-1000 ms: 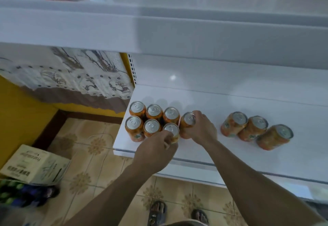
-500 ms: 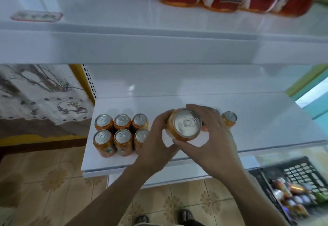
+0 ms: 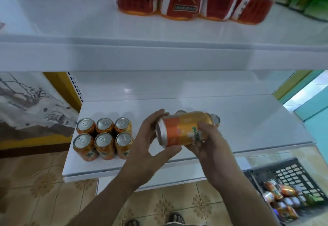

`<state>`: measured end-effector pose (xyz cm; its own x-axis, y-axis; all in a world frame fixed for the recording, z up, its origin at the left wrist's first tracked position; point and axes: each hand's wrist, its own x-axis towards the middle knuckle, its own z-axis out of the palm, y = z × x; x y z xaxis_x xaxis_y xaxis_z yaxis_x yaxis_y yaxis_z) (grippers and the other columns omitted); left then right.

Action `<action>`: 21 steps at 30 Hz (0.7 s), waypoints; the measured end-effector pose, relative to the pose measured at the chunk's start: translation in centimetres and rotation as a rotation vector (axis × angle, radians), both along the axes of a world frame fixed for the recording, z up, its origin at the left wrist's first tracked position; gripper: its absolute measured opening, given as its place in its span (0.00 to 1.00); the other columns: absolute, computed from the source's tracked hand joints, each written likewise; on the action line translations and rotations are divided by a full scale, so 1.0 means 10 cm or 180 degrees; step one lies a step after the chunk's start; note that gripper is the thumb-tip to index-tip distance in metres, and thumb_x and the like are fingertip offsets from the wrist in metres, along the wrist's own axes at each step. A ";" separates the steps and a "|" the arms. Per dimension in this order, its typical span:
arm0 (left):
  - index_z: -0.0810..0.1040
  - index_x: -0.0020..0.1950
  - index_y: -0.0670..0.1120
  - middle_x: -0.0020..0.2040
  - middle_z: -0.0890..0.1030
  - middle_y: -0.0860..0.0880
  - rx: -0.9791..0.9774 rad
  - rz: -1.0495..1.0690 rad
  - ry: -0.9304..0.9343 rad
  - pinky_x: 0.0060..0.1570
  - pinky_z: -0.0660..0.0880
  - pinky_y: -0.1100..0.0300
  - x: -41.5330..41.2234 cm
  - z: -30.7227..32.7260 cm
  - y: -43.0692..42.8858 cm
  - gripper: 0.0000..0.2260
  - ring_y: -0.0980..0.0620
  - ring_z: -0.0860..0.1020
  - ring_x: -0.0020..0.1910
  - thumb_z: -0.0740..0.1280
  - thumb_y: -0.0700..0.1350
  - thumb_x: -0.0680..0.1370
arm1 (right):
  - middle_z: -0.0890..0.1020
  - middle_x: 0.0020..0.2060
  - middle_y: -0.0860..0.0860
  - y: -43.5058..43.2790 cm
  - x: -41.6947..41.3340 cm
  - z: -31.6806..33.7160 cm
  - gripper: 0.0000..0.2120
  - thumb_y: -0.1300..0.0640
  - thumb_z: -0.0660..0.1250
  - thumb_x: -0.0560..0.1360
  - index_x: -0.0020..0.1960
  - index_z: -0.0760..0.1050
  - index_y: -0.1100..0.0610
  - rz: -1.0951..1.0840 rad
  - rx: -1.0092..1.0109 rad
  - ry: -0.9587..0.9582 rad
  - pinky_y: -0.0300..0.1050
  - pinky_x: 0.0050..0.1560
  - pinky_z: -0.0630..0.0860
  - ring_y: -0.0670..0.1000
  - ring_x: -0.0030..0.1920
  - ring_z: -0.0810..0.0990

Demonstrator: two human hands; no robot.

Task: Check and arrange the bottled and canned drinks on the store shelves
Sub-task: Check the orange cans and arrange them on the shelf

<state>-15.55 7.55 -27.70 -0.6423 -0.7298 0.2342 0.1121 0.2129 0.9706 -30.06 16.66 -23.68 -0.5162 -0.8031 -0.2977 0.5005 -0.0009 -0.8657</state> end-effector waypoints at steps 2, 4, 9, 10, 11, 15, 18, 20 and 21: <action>0.65 0.74 0.54 0.68 0.73 0.61 -0.0163 -0.0088 0.0053 0.62 0.75 0.60 -0.05 0.13 0.01 0.33 0.55 0.71 0.70 0.75 0.48 0.71 | 0.81 0.63 0.62 -0.01 0.02 -0.04 0.25 0.46 0.68 0.75 0.67 0.77 0.58 0.0157 -0.0011 -0.0765 0.50 0.57 0.80 0.56 0.57 0.82; 0.64 0.75 0.51 0.71 0.72 0.59 -0.0375 -0.0174 0.0049 0.67 0.72 0.59 -0.11 0.23 0.03 0.34 0.53 0.69 0.73 0.76 0.44 0.73 | 0.83 0.58 0.61 -0.02 0.05 -0.04 0.30 0.41 0.68 0.71 0.65 0.80 0.60 0.0321 -0.0038 -0.1345 0.45 0.52 0.82 0.54 0.53 0.83; 0.63 0.75 0.51 0.72 0.73 0.56 -0.0532 -0.0126 0.0159 0.69 0.69 0.60 -0.22 0.32 0.12 0.35 0.51 0.69 0.74 0.76 0.39 0.73 | 0.84 0.49 0.55 -0.04 0.07 -0.13 0.28 0.42 0.77 0.66 0.56 0.84 0.61 0.0646 -0.0424 -0.2191 0.39 0.48 0.79 0.50 0.49 0.81; 0.63 0.75 0.52 0.72 0.73 0.55 -0.0532 -0.0117 0.0210 0.69 0.69 0.60 -0.24 0.33 0.13 0.34 0.51 0.69 0.74 0.76 0.41 0.73 | 0.84 0.48 0.55 -0.03 0.06 -0.15 0.24 0.41 0.73 0.70 0.55 0.84 0.60 0.0644 -0.0406 -0.2226 0.38 0.49 0.78 0.50 0.49 0.81; 0.63 0.75 0.52 0.72 0.73 0.55 -0.0530 -0.0123 0.0234 0.69 0.69 0.60 -0.25 0.33 0.15 0.34 0.50 0.69 0.73 0.75 0.42 0.73 | 0.84 0.48 0.54 -0.03 0.04 -0.16 0.23 0.41 0.68 0.73 0.54 0.85 0.60 0.0632 -0.0375 -0.2242 0.38 0.50 0.76 0.50 0.49 0.81; 0.63 0.75 0.52 0.71 0.74 0.55 -0.0466 -0.0197 0.0208 0.69 0.69 0.60 -0.26 0.34 0.18 0.35 0.51 0.70 0.73 0.75 0.43 0.72 | 0.84 0.46 0.54 -0.02 0.01 -0.18 0.21 0.43 0.65 0.75 0.52 0.85 0.59 0.0648 -0.0377 -0.2262 0.40 0.51 0.73 0.50 0.48 0.80; 0.63 0.75 0.53 0.71 0.74 0.56 -0.0464 -0.0214 0.0149 0.69 0.69 0.59 -0.27 0.35 0.19 0.35 0.51 0.70 0.73 0.74 0.43 0.72 | 0.84 0.45 0.55 -0.02 0.00 -0.20 0.21 0.43 0.65 0.75 0.51 0.85 0.61 0.0614 -0.0345 -0.2225 0.42 0.52 0.71 0.50 0.47 0.81; 0.62 0.76 0.51 0.72 0.72 0.56 -0.0478 -0.0257 0.0042 0.70 0.69 0.57 -0.26 0.34 0.17 0.36 0.51 0.69 0.74 0.74 0.43 0.72 | 0.84 0.45 0.55 -0.02 0.00 -0.23 0.21 0.43 0.66 0.75 0.52 0.85 0.60 0.0587 -0.0324 -0.2179 0.41 0.51 0.74 0.51 0.47 0.81; 0.60 0.77 0.50 0.74 0.70 0.56 -0.0501 -0.0302 -0.0038 0.71 0.68 0.56 -0.26 0.34 0.14 0.37 0.51 0.67 0.75 0.74 0.43 0.72 | 0.84 0.44 0.54 -0.01 0.00 -0.24 0.21 0.43 0.66 0.74 0.52 0.85 0.59 0.0605 -0.0318 -0.2121 0.40 0.49 0.75 0.50 0.46 0.81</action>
<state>-18.13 8.99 -24.33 -0.7100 -0.6207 0.3327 0.1276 0.3512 0.9276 -30.10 16.51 -26.12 -0.0972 -0.9013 -0.4221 0.9241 0.0758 -0.3746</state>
